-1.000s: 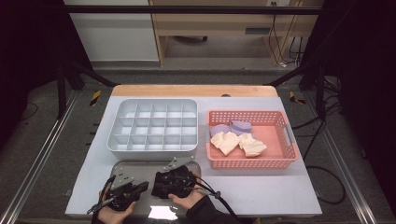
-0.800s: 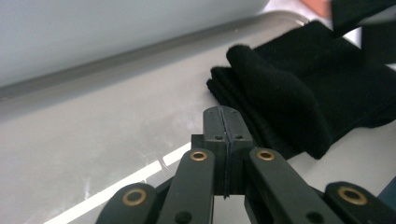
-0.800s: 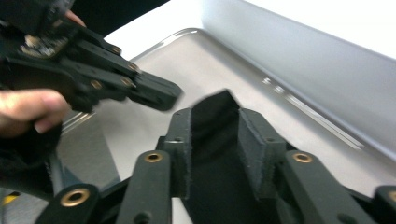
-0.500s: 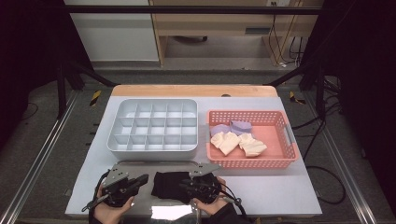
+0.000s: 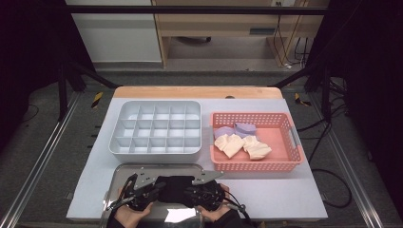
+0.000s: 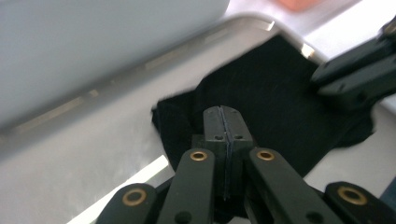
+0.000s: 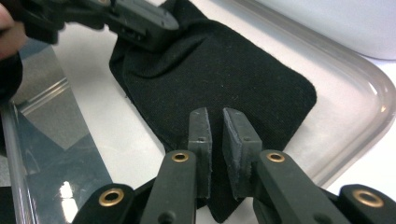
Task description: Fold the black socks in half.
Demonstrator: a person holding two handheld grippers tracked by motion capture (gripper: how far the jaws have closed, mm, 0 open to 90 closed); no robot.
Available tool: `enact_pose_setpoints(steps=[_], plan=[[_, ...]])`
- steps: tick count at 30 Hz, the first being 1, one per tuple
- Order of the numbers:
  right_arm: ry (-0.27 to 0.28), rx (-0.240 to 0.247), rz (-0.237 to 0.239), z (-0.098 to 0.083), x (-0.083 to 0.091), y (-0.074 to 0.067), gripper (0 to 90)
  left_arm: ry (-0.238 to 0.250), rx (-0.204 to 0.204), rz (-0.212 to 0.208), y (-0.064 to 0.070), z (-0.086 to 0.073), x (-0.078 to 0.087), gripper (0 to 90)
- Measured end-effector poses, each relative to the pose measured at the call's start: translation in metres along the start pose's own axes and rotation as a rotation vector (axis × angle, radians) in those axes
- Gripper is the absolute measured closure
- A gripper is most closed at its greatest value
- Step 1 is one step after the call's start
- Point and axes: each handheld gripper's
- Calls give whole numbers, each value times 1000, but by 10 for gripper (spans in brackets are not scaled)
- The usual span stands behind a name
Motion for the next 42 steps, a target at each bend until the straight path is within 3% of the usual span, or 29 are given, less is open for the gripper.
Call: enact_pose_setpoints(steps=[6,10,13,17,24,27,31,35,37,40,42], plan=[[32,-10,-12,5,12,2,773,58,5,-4,2,4,10,887],[74,-36,-47,2,24,7,638,110,13,17,-1,4,24,838],[64,-53,-62,-4,24,9,562,112,30,41,-5,-4,30,818],[49,-72,-56,-8,18,8,532,99,60,45,-11,-16,32,799],[10,-94,-53,-12,7,6,576,56,76,16,-11,-25,18,799],[9,-127,-32,-14,3,6,619,44,78,15,-10,-26,16,835],[-3,-139,1,-13,3,6,758,38,71,14,-8,-26,15,864],[-25,-131,-9,-8,6,9,822,49,67,1,-5,-26,14,866],[-16,-128,-45,-5,9,16,829,50,55,-6,-2,-25,13,865],[-4,-124,-83,-3,11,24,827,68,44,-5,1,-21,14,860],[-1,-117,-83,-2,10,26,788,89,42,4,0,-16,19,858]])
Point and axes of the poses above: each handheld gripper's, and its own axes: x roughly backward along the jaws, z roughly out of its top, y roughly to its right, and after that the axes turned 7 degrees about -z, right-handed
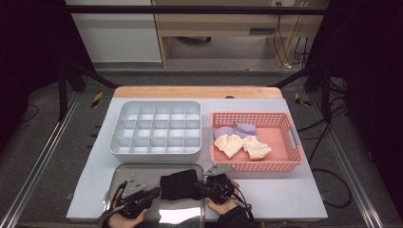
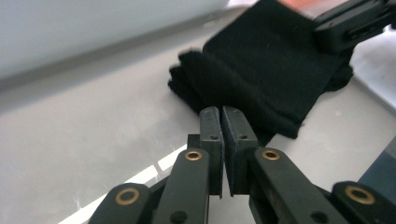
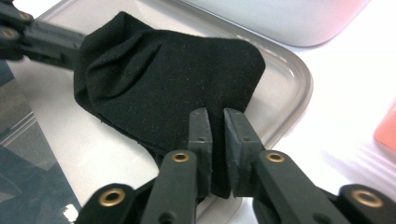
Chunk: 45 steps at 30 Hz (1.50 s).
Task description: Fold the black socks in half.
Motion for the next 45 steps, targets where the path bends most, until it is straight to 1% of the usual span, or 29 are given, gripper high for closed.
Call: enact_pose_setpoints(steps=[1,3,4,6,8,9,12,14,17,22,25,28,32,34,36,38,40,41,42,44,45], plan=[[5,7,-3,0,0,0,760,12,-2,5,0,3,3,858],[13,-1,-1,2,4,1,705,33,-8,8,2,12,7,863],[23,-2,-2,2,7,2,692,40,-17,5,4,16,8,867],[46,-7,-8,3,14,4,675,40,-48,0,12,24,6,878],[56,-17,-3,2,17,6,658,30,-77,-7,21,31,-1,882],[53,-22,-4,1,18,7,650,23,-84,-14,25,34,-7,884],[36,-26,-3,-3,15,8,639,-3,-95,-32,34,39,-25,891],[30,-20,-1,-5,12,7,634,-30,-99,-31,38,39,-37,891],[22,-19,2,-7,8,6,640,-59,-85,-37,39,35,-49,891],[4,-19,14,-9,2,3,669,-88,-70,-43,36,27,-56,892],[-2,-32,26,-10,-1,3,711,-89,-66,-43,36,26,-58,892],[3,-32,43,-10,-3,1,754,-88,-59,-41,35,25,-59,892],[-8,-52,46,-9,-3,1,806,-86,-56,-43,35,25,-59,891],[-8,-49,41,-7,-1,0,824,-83,-49,-45,34,25,-58,892],[14,-37,38,-4,3,0,839,-76,-35,-46,32,27,-56,892],[38,-28,46,0,10,-1,847,-60,-22,-36,29,29,-53,892],[60,-4,43,4,16,-3,851,-52,-6,-34,25,30,-50,892],[73,9,46,5,18,-4,854,-51,1,-35,24,30,-50,892],[80,12,50,7,21,-5,855,-53,9,-45,23,30,-50,891],[94,23,65,9,23,-7,859,-64,8,-52,26,29,-54,891],[97,28,70,9,24,-8,862,-74,0,-57,28,28,-57,891]])
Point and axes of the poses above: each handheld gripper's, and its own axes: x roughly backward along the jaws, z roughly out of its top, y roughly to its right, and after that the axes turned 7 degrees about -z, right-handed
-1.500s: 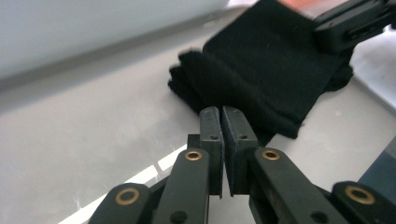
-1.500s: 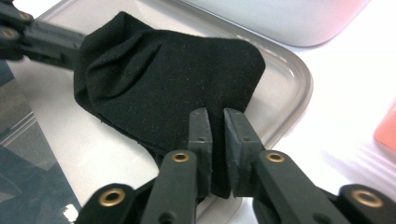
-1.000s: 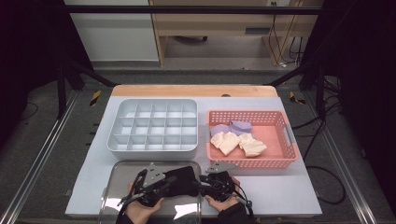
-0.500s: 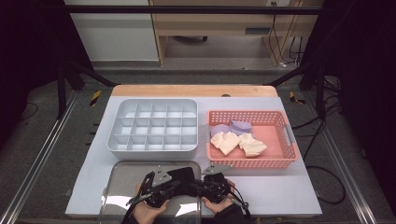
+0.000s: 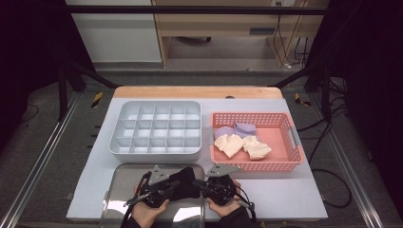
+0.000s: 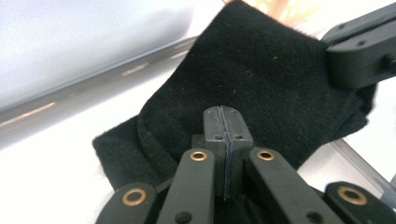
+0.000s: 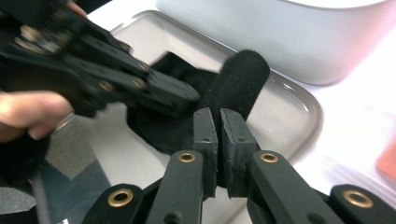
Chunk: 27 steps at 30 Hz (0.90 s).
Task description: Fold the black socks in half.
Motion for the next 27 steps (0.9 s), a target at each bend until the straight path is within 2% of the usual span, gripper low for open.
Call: enact_pose_setpoints(steps=[4,8,12,17,19,21,25,27], plan=[[14,20,50,3,-1,-8,869,-5,-11,-10,5,1,-5,891],[12,35,59,3,-2,-13,869,7,1,-20,3,2,0,891],[9,32,61,3,-1,-12,868,60,7,-9,-3,3,20,891],[9,33,57,4,-1,-13,867,107,24,67,-20,-8,53,891],[11,39,54,5,-2,-13,867,97,42,86,-28,-17,60,891],[9,41,56,6,-3,-14,867,70,68,90,-34,-26,59,891],[9,55,60,9,-7,-18,867,27,97,30,-38,-33,46,891],[9,67,66,10,-8,-21,867,15,75,26,-34,-32,42,891]])
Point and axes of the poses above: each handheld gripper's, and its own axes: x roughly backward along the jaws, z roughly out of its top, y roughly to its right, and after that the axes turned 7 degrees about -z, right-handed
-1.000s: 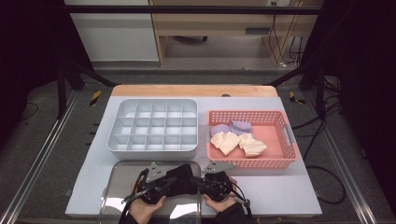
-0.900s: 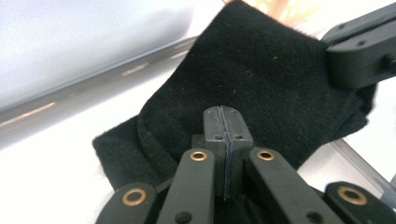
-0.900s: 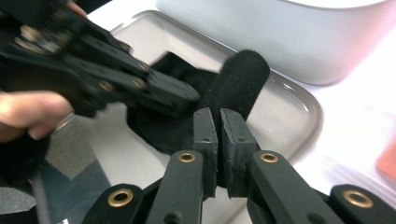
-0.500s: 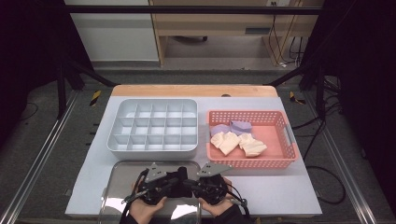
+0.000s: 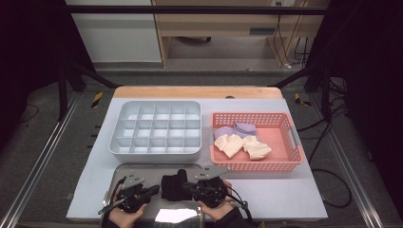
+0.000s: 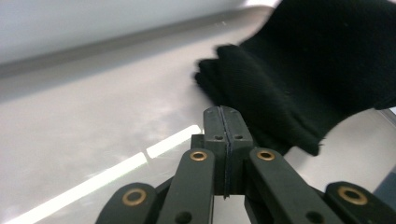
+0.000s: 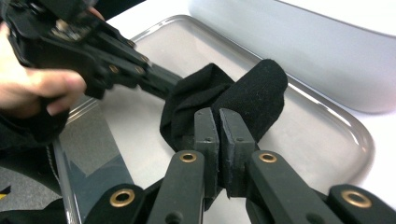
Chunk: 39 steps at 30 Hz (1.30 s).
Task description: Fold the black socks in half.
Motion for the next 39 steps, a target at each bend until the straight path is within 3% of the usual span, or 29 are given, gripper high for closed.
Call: enact_pose_setpoints(steps=[8,15,21,26,30,33,39], plan=[[0,40,42,10,-14,-13,866,-9,-23,-14,9,-2,-5,891],[-53,83,65,6,-37,-22,853,-3,-23,-18,7,-1,-3,891],[-62,89,52,-2,-47,-24,803,92,1,16,-3,11,17,875],[-51,108,44,-4,-49,-26,767,146,-55,2,-3,28,25,798],[-45,114,45,-5,-49,-27,743,137,-117,-3,5,41,17,661],[-41,121,50,-5,-48,-28,709,94,-128,8,7,46,5,595],[-47,123,50,-4,-47,-29,670,31,-122,34,3,39,-6,553]])
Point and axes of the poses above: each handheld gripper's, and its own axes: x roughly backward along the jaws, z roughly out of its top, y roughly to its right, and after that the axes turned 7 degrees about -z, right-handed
